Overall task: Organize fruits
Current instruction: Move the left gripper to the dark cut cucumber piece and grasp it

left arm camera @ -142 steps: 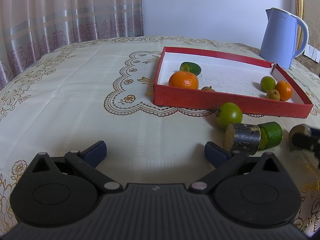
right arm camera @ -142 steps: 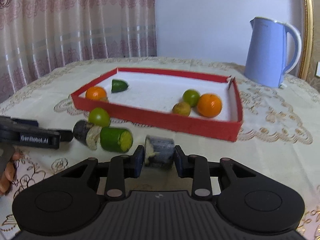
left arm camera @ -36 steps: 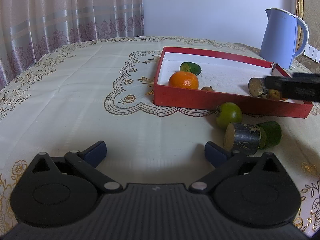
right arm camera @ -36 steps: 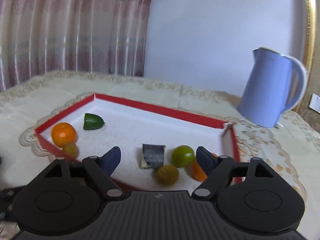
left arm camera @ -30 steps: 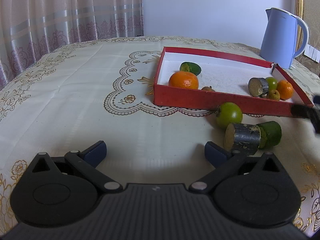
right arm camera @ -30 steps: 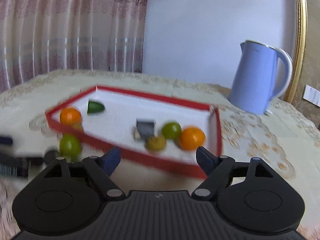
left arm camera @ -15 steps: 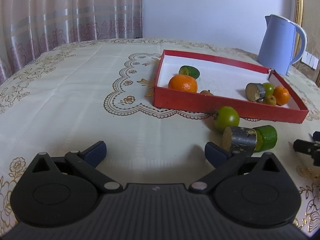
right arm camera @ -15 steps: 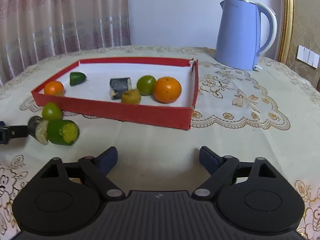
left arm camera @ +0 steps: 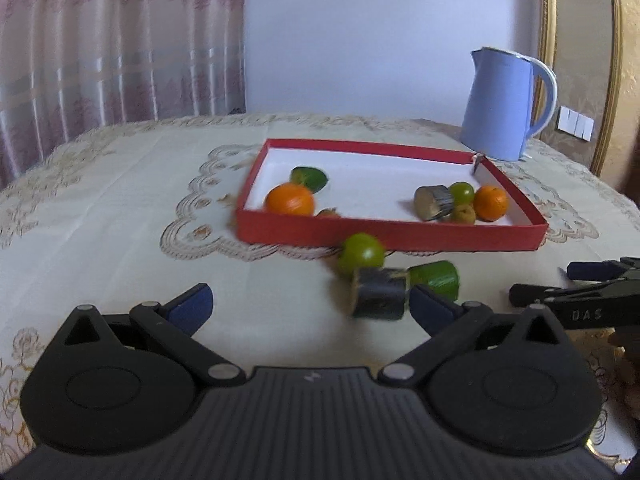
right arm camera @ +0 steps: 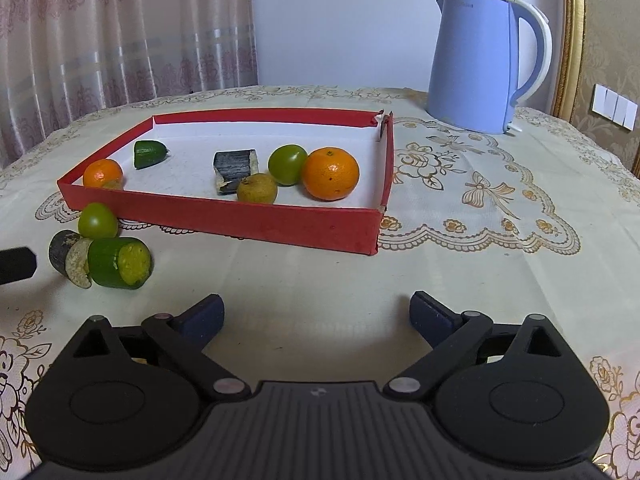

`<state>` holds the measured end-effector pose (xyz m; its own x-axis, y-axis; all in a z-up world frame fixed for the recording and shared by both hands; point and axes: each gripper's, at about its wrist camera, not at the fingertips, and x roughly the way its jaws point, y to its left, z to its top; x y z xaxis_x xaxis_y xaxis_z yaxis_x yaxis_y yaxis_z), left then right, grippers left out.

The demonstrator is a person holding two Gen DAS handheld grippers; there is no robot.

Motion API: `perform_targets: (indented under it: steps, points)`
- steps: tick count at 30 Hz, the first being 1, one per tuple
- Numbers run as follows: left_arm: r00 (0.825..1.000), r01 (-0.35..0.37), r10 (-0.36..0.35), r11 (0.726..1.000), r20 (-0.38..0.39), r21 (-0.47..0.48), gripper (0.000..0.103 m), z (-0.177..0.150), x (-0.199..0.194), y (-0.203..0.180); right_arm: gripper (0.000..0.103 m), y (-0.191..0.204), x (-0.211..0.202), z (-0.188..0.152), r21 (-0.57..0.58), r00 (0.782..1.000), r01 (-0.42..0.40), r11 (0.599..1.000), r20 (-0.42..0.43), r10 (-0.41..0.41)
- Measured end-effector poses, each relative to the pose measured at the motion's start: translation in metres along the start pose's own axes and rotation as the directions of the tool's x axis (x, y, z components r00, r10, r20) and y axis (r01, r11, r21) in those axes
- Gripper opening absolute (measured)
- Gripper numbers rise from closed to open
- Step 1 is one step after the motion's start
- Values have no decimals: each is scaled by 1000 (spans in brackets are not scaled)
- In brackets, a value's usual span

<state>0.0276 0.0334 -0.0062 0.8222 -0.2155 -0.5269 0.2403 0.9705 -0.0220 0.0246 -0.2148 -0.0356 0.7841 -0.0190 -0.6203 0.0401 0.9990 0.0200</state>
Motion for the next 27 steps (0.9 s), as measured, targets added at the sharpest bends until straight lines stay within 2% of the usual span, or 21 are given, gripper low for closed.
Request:
perform_targets:
  steps: [3,11,15,22,24,25,27]
  points:
    - [999,-30,31,999,-14,33,103,2,9,-11,100,0,0,0,0,1000,0,1000,0,0]
    - [999,-25,27,999,-39,33,103,1,27,-16,100,0,0,0,0,1000,0,1000,1,0]
    - [998,-11,12,1000,-64,24,91,-1,34,-14,100,0,0,0,0,1000,0,1000,1,0]
    - [996,3,1,999,-85,50,78,-5,39,-21,100,0,0,0,0,1000,0,1000,1,0]
    - [997,11,-6,998,-83,59,66,-5,39,-23,100,0,0,0,0,1000,0,1000,1,0]
    - [997,8,-3,998,-82,67,64,-5,38,-25,100,0,0,0,0,1000,-1,1000,1,1]
    - [997,16,-10,997,-81,72,54,-5,37,-28,100,0,0,0,0,1000,0,1000,1,0]
